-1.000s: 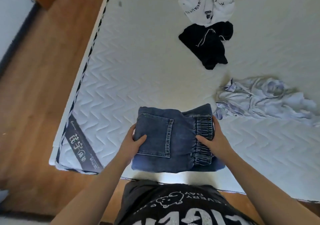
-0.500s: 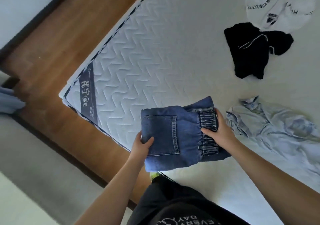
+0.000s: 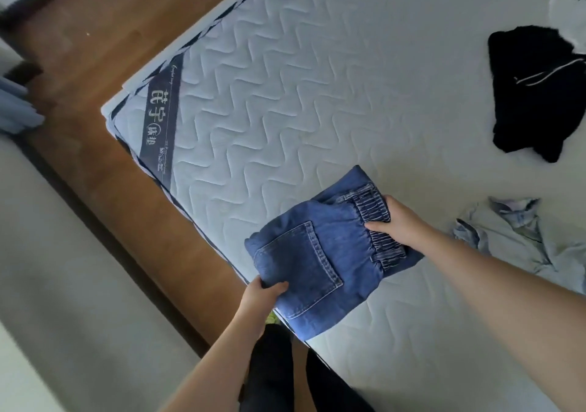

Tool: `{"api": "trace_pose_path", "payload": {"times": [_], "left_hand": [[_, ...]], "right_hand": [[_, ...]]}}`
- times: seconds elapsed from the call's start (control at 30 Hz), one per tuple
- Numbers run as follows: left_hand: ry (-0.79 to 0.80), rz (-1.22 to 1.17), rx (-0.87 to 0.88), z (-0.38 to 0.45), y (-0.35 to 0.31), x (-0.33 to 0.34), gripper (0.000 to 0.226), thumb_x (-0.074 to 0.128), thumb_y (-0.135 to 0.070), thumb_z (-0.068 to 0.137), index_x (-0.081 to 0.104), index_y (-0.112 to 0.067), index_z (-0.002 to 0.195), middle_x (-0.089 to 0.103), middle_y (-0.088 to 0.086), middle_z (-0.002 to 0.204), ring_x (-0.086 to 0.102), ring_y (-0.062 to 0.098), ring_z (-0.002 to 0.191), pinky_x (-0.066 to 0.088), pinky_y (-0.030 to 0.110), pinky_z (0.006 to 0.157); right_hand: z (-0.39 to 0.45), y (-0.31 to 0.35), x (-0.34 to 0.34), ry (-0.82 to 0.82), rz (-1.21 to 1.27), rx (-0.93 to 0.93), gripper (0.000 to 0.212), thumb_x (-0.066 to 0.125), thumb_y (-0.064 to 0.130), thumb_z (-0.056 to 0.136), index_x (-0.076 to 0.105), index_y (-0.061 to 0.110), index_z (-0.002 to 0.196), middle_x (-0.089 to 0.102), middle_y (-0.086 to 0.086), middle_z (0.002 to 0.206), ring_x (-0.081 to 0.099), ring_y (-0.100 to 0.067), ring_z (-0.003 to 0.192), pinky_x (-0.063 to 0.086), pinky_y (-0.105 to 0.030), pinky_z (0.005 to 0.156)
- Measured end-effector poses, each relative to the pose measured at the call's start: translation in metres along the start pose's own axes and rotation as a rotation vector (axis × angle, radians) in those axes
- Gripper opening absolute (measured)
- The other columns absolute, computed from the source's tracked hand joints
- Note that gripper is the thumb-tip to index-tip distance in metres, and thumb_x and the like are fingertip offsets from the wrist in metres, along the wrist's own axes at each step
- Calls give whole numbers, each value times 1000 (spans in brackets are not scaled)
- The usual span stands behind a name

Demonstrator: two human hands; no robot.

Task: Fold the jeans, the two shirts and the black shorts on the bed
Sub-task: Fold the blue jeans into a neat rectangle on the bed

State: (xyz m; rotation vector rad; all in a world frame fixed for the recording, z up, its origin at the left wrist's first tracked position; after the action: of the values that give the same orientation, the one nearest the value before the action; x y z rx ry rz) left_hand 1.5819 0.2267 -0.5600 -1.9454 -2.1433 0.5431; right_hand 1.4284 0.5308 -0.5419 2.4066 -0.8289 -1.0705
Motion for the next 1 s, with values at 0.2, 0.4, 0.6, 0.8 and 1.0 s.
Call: {"api": "trace_pose_path", "payload": {"times": [0.2,0.4,0.6,0.8,1.0], "left_hand": [[17,-196,-37,15,47,23,31,75,-10,86,61,-18,113,74,-1,106,71,19,97,57,28,70],[-88,132,40,44,56,22,47,74,-43,84,53,-23,120,66,-8,112,64,13,101,52,31,90],[-159,-257,18,80,34,6,43,70,-45,87,53,-18,117,63,-4,110,63,15,100,50,33,94],[-302,-152,43,110,35,1,35,78,-35,83,59,-21,108,68,3,106,66,24,99,55,43,92],[-302,-108,113,108,33,0,32,75,-37,85,57,-28,111,67,-2,108,64,21,102,54,42,92]], "right_hand": [[48,-23,10,90,-48,-24,50,78,21,82,52,18,125,63,3,112,60,-20,106,43,-32,86],[78,-33,27,-79,-179,-44,70,76,38,81,43,16,139,58,-7,130,57,-28,115,47,-43,96],[91,-42,41,-129,-186,8,87,72,64,71,39,21,139,59,-5,129,58,-29,115,50,-48,94],[105,-48,50,-230,-381,90,84,65,66,79,35,21,144,56,-9,132,52,-33,120,40,-48,97],[97,-49,45,-180,-377,151,86,59,78,72,42,20,132,59,-11,122,57,-35,113,46,-47,94]]}}
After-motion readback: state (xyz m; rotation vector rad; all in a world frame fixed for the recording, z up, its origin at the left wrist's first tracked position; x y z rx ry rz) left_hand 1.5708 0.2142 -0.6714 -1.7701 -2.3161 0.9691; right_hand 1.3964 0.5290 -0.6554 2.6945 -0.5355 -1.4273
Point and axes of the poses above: each hand's wrist, its own z-axis towards the middle knuckle, its own x-axis out of the palm, y = z × x, the point moved 3 cm from there along z, towards the middle knuckle
